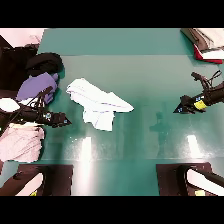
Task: Fold the shirts.
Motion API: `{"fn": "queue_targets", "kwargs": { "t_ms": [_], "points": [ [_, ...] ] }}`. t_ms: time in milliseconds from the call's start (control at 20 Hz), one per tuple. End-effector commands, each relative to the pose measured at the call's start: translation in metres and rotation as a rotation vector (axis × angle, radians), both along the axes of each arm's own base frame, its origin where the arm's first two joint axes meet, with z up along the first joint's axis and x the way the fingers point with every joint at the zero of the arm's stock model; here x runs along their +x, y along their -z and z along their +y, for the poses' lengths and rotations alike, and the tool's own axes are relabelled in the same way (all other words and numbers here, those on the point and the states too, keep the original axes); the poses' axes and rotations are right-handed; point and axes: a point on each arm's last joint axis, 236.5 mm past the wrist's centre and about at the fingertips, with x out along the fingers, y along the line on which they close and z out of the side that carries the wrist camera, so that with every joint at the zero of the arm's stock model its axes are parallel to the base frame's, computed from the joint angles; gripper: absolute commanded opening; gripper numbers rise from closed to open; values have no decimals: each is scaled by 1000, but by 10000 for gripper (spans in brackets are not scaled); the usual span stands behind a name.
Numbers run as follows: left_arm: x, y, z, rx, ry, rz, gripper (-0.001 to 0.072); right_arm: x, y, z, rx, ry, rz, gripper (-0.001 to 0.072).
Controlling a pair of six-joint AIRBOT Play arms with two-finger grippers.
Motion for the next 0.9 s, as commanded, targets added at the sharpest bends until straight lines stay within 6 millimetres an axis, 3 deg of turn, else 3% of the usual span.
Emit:
{"fn": "queue_targets", "kwargs": {
  "t_ms": [0,400,500,600,800,850],
  "points": [
    [0,-1,0,0,0,-2,34,0,0,0,0,0,-1,23],
    [0,-1,0,-1,-1,-2,34,0,0,0,0,-1,0,23],
    [12,-3,0,-7,-35,-40,34,1,0,0,-2,1,-5,22],
    [27,-5,4,2,-75,-91,34,19,1,-5,-23,37,-71,23],
    [33,-9,1,-21,-96,-106,36,47,1,-14,-55,94,-176,22],
    [39,-11,3,-18,-114,-129,151,48,0,-14,-56,97,-181,22]
  ]
}}
